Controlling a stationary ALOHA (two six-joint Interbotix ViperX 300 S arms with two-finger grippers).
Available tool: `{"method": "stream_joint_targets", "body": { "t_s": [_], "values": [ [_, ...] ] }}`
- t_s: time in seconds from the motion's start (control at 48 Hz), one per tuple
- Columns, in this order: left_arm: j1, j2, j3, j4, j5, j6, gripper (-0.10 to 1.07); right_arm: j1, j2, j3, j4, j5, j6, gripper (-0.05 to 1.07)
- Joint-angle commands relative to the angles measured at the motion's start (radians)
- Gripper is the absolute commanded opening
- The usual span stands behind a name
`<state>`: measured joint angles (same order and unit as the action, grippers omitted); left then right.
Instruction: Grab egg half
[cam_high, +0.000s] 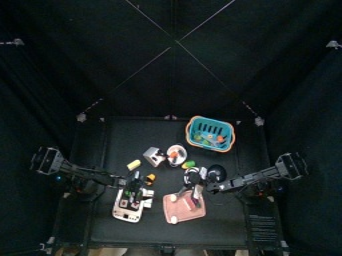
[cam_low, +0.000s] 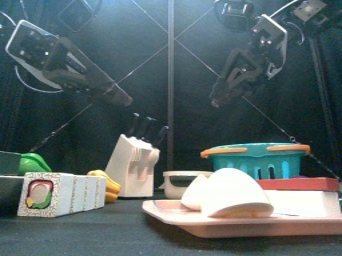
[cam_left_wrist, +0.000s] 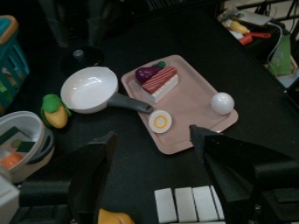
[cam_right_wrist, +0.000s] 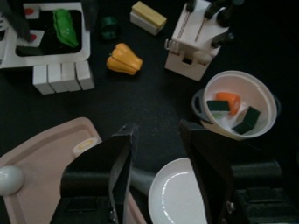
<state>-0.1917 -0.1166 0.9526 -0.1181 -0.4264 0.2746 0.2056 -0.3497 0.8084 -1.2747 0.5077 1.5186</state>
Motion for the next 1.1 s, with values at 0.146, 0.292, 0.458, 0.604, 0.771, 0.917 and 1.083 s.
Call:
{"method": "stream_joint_targets", "body": {
  "t_s": [0.146, 0.292, 0.458, 0.604, 0.771, 0.917, 1.083],
  "values": [
    [-0.009, 0.196, -0.161, 0.000, 0.002, -0.003, 1.03, -0.006, -0.049, 0.040, 0.067, -0.002, 0.015, 0.80],
    [-0.011, 0.262, -0.204, -0.017, 0.002, -0.005, 1.03, -0.005, -0.044, 0.048, 0.071, -0.002, 0.015, 0.80],
    [-0.015, 0.308, -0.225, -0.054, 0.003, -0.005, 1.03, -0.003, -0.040, 0.048, 0.071, -0.009, 0.015, 0.80],
    [-0.017, 0.347, -0.250, -0.069, 0.003, -0.005, 1.03, -0.005, -0.029, 0.048, 0.069, -0.021, 0.014, 0.80],
    [-0.023, 0.380, -0.282, -0.097, 0.003, -0.005, 1.03, -0.005, -0.021, 0.048, 0.069, -0.026, 0.014, 0.80],
    [-0.020, 0.399, -0.295, -0.146, 0.003, -0.003, 1.03, -0.005, -0.017, 0.046, 0.069, -0.026, 0.014, 0.80],
    [-0.017, 0.408, -0.298, -0.178, 0.003, 0.002, 1.03, -0.005, -0.017, 0.046, 0.067, -0.026, 0.014, 0.80]
  ]
}}
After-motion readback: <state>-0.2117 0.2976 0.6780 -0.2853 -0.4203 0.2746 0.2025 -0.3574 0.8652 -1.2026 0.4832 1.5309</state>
